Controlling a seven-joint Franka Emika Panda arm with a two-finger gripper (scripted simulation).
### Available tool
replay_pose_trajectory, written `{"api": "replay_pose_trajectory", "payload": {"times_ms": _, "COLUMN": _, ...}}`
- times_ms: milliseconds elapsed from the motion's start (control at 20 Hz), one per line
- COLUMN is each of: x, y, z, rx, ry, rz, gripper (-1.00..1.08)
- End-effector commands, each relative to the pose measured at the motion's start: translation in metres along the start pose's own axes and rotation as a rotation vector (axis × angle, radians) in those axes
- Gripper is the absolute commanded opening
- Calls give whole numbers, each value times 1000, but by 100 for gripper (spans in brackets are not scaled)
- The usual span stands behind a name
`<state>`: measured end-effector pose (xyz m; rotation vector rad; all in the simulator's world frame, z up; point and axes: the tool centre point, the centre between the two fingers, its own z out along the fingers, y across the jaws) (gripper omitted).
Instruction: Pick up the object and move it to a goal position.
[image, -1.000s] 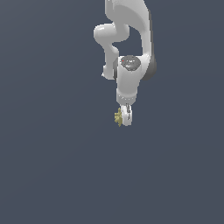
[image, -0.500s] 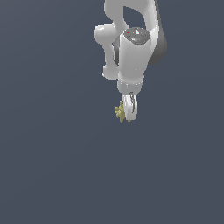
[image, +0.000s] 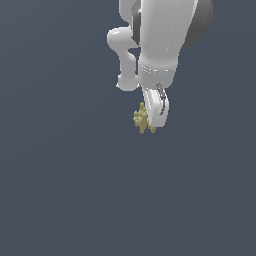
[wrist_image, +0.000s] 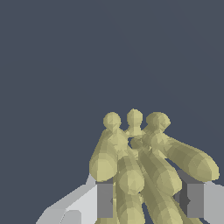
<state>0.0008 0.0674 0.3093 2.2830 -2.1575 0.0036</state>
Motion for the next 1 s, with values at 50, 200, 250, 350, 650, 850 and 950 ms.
{"api": "replay_pose_trajectory", "payload": {"times_ms": 50, "x": -1, "y": -10, "z": -27, "rx": -1, "ry": 0, "rz": -1, "gripper": -100}}
{"api": "replay_pose_trajectory", "payload": {"times_ms": 200, "x": -1, "y": -18, "z": -45, "rx": -1, "ry": -1, "rz": -1, "gripper": -100}}
{"api": "replay_pose_trajectory", "payload": {"times_ms": 250, "x": -1, "y": -20, "z": -50, "rx": -1, "ry": -1, "rz": -1, "gripper": -100}}
{"api": "replay_pose_trajectory", "payload": {"times_ms": 350, "x": -1, "y": -23, "z": -58, "rx": -1, "ry": -1, "rz": -1, "gripper": -100}}
{"api": "replay_pose_trajectory", "payload": {"times_ms": 650, "x": -2, "y": -31, "z": -74, "rx": -1, "ry": -2, "rz": -2, "gripper": -100}}
{"api": "replay_pose_trajectory", "payload": {"times_ms": 850, "x": -2, "y": -33, "z": -79, "rx": -1, "ry": -2, "rz": -2, "gripper": -100}}
{"api": "replay_pose_trajectory", "payload": {"times_ms": 950, "x": -2, "y": -33, "z": -79, "rx": -1, "ry": -2, "rz": -2, "gripper": -100}}
